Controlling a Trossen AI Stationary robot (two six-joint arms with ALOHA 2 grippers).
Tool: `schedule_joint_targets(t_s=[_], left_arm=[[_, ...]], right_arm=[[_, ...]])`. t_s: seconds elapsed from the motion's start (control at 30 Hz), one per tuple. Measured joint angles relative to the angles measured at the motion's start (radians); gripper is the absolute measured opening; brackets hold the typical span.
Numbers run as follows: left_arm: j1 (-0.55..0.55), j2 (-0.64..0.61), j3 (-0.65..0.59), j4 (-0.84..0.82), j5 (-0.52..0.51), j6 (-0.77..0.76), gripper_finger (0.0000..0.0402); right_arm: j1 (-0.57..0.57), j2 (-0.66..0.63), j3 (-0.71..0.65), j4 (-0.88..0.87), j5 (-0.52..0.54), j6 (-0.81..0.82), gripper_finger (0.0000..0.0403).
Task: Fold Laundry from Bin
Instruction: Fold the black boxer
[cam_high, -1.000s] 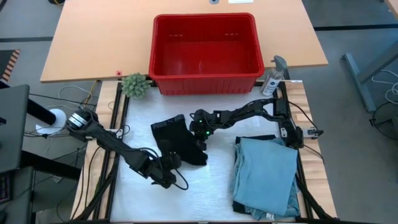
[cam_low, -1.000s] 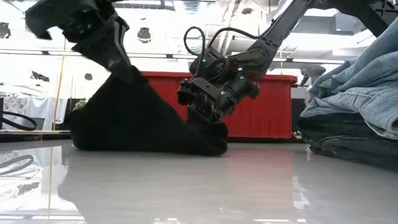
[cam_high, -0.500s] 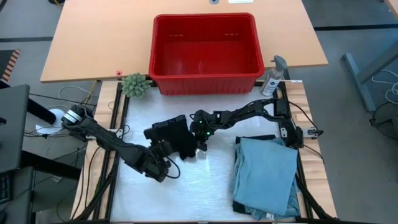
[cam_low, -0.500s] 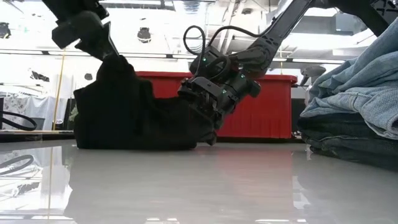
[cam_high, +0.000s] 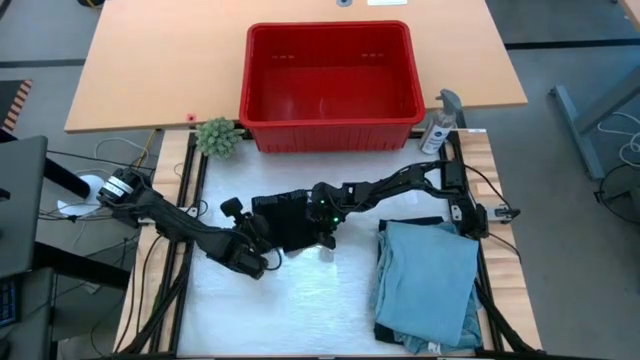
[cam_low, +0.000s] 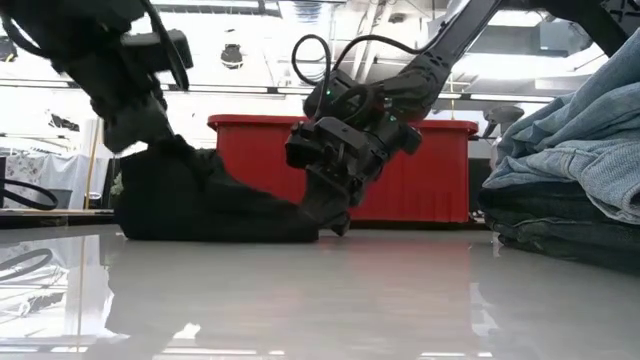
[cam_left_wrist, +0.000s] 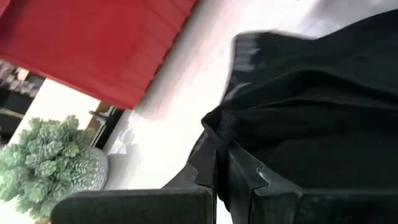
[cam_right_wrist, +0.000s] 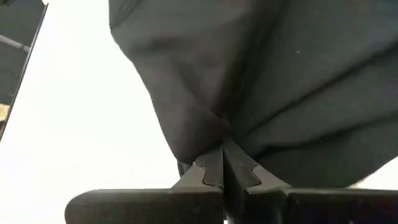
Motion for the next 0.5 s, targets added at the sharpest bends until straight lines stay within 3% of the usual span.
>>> schedule_joint_targets(t_s=[0.17,0.5], left_arm=[[0.057,0.0,-0.063,0.09,-0.006,0.014,0.0],[0.16,0.001,-0.188,0.494,-0.014,0.224,0.0012]], right_arm=[[0.023,0.0,0.0,-0.003,-0.013,-0.002,0.0015],[0.046,0.0,0.0,-0.015,-0.018,-0.004,0.0015]])
